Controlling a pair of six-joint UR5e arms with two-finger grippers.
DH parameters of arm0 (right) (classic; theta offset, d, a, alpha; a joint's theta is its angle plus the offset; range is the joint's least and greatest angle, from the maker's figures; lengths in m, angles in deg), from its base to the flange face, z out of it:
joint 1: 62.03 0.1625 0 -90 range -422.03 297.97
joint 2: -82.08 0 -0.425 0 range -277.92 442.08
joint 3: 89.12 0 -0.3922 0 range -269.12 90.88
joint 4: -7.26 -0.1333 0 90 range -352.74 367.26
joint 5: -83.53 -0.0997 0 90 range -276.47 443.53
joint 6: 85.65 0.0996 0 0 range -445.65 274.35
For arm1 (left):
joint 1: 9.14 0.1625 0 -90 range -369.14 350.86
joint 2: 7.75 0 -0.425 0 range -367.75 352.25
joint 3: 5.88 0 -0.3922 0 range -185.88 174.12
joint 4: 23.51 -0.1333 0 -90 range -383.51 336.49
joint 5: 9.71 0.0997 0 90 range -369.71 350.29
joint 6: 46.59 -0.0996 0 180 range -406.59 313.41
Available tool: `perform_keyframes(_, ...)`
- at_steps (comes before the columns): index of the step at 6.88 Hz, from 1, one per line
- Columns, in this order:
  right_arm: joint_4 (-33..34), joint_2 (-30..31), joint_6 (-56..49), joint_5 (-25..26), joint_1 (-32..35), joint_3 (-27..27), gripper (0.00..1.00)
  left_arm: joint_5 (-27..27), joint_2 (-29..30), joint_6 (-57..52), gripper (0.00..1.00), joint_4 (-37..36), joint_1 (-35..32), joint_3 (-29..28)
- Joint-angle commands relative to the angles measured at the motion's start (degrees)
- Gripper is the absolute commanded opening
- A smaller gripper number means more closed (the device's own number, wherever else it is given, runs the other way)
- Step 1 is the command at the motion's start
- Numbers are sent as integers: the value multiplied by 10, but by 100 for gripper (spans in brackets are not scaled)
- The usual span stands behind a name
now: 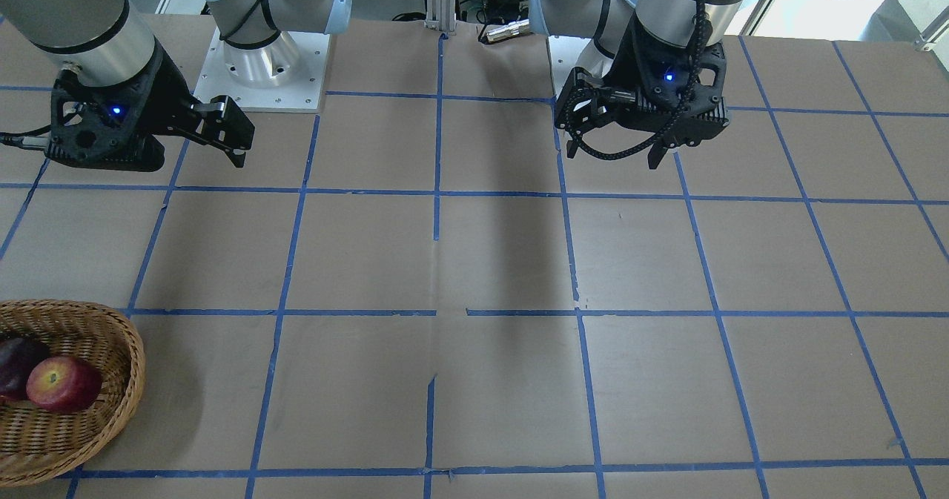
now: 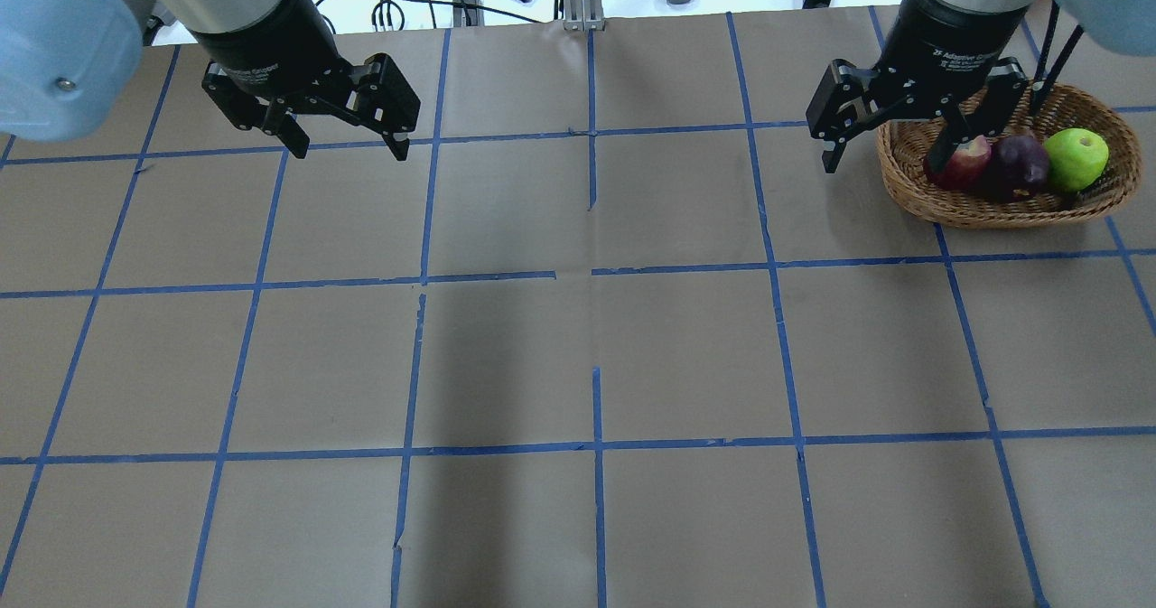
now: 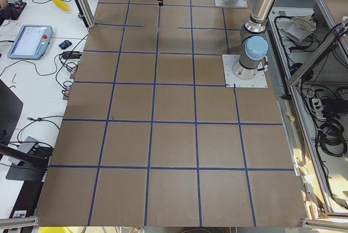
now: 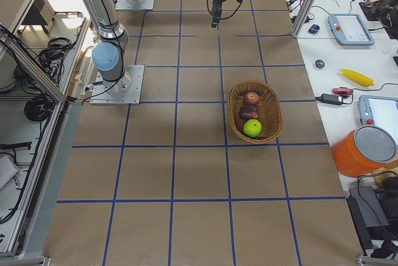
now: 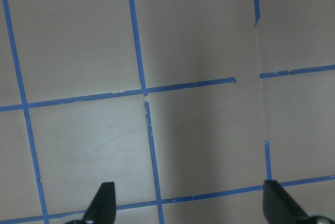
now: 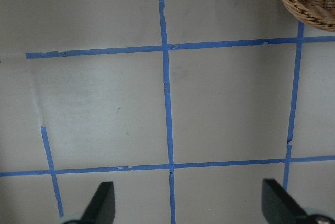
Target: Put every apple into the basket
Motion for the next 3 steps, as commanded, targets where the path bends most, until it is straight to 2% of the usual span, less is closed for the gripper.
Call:
perform_keyframes(1, 5, 0, -6, 0, -4, -3, 100, 0, 0, 0, 100, 1, 0, 0)
perform_keyframes(3, 3, 0, -5, -1, -4, -3, 100, 1, 0, 0, 100, 3, 0, 0)
